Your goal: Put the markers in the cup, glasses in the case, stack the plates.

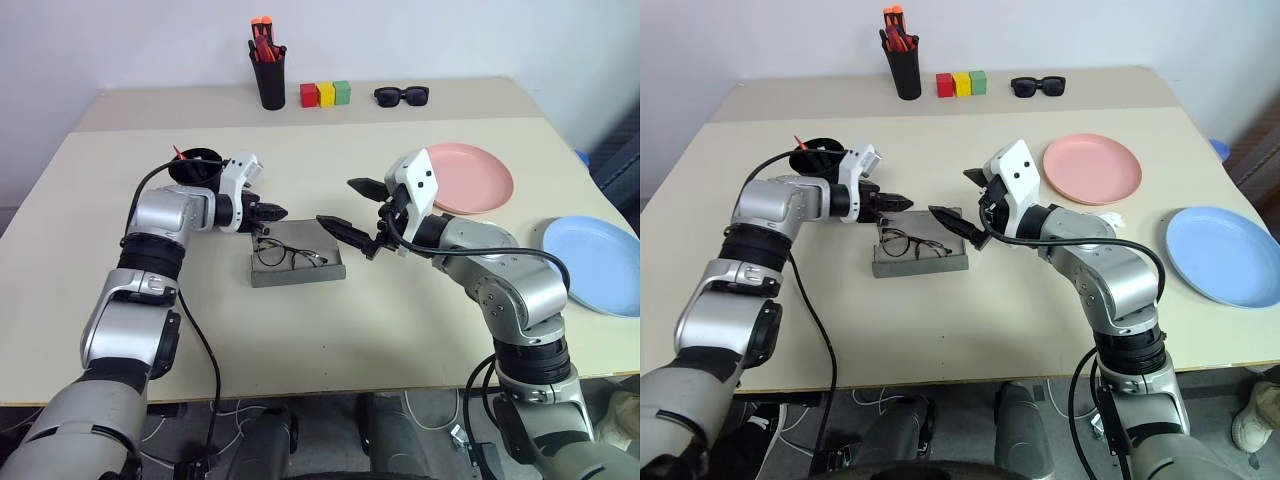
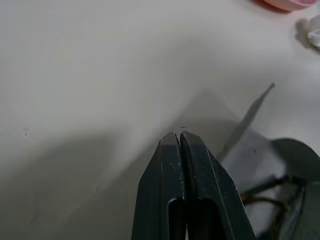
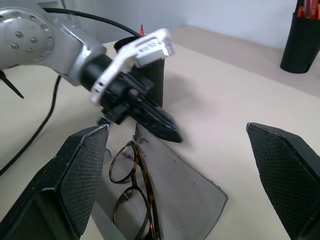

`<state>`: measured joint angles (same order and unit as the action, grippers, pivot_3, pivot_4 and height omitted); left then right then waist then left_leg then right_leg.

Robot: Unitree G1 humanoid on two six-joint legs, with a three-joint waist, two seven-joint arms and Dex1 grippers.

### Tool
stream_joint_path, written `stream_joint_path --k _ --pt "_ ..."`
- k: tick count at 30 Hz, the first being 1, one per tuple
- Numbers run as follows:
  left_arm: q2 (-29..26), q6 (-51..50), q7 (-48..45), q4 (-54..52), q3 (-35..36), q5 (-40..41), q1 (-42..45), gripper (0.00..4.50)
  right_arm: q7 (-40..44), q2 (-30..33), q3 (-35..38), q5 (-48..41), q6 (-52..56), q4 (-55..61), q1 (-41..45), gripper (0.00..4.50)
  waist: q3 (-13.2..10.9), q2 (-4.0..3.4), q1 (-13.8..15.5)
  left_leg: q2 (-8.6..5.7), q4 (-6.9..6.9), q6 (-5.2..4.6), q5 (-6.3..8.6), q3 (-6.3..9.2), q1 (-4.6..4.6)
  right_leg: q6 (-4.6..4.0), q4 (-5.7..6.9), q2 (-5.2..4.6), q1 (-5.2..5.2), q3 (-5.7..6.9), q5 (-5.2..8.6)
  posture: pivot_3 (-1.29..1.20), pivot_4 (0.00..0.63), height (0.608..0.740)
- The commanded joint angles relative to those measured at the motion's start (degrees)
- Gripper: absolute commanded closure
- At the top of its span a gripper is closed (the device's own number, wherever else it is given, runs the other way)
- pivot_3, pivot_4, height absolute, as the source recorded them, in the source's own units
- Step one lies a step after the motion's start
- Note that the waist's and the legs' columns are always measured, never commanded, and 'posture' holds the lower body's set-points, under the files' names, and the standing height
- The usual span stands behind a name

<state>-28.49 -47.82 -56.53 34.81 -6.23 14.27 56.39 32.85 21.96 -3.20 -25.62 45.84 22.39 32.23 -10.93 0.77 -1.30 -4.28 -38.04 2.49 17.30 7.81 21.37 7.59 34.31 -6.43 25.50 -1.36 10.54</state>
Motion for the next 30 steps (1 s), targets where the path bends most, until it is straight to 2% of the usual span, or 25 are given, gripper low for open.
stream_joint_path --k 1,7,12,16,21,29,30 --pt "-1.50 -2.60 -3.10 -7.60 -1.59 1.13 -2.77 4.47 -0.13 0.61 0.10 -0.44 -0.47 2.08 0.37 0.00 0.00 0.00 0.11 0.00 0.00 0.00 0.00 0.00 0.00 0.00 0.00 0.00 0.00 0.00 0.00 0.00 0.150 0.740" --pt "-2.04 -6.07 -3.52 -15.98 -1.66 2.98 -6.60 4.47 -0.06 0.77 -0.01 -0.43 -0.65 1.63 0.73 0.00 0.00 0.00 0.45 -0.01 -0.04 0.00 0.00 0.01 -0.01 0.00 0.01 -0.01 -0.05 -0.01 0.00 0.00 0.150 0.740" --pt "-4.03 -8.51 -6.75 -24.36 -2.75 5.81 -10.09 4.47 0.17 1.23 -0.34 -0.08 -0.88 1.41 0.78 0.00 0.01 -0.02 0.27 0.00 -0.04 0.00 0.00 0.01 -0.01 0.00 0.01 -0.01 -0.03 -0.01 0.00 0.00 0.150 0.740" --pt "-6.12 -8.35 -6.20 -28.96 -5.32 5.00 -14.59 4.47 0.25 1.89 -0.19 0.21 -1.17 1.13 0.73 0.00 0.01 -0.02 0.25 0.01 -0.03 0.00 0.00 0.01 0.00 0.00 0.02 -0.01 -0.02 -0.01 0.00 0.00 0.150 0.740" --pt "-5.07 -6.94 -5.12 -33.23 -1.91 8.30 -17.00 4.47 -0.06 2.09 0.08 0.28 -1.08 1.17 0.47 0.00 0.02 -0.04 0.30 0.01 -0.03 0.00 0.00 0.01 -0.02 0.00 0.01 -0.01 -0.03 -0.01 0.00 0.00 0.150 0.740" --pt "0.61 5.48 -1.77 -33.06 7.01 12.59 -17.14 4.47 -2.25 3.71 2.22 3.02 -3.62 0.06 -0.27 0.00 0.02 -0.04 0.54 0.01 -0.05 0.02 -0.01 0.01 0.00 -0.01 -0.01 -0.03 -0.03 -0.01 0.00 0.00 0.150 0.740" --pt "0.86 5.79 -2.03 -32.30 8.27 13.74 -16.43 4.23 -2.60 4.54 2.67 3.85 -4.05 -0.08 -0.53 0.00 0.02 -0.04 0.54 0.00 -0.05 0.01 -0.01 0.01 0.00 -0.01 -0.01 -0.03 -0.03 -0.01 0.00 0.00 0.150 0.740"
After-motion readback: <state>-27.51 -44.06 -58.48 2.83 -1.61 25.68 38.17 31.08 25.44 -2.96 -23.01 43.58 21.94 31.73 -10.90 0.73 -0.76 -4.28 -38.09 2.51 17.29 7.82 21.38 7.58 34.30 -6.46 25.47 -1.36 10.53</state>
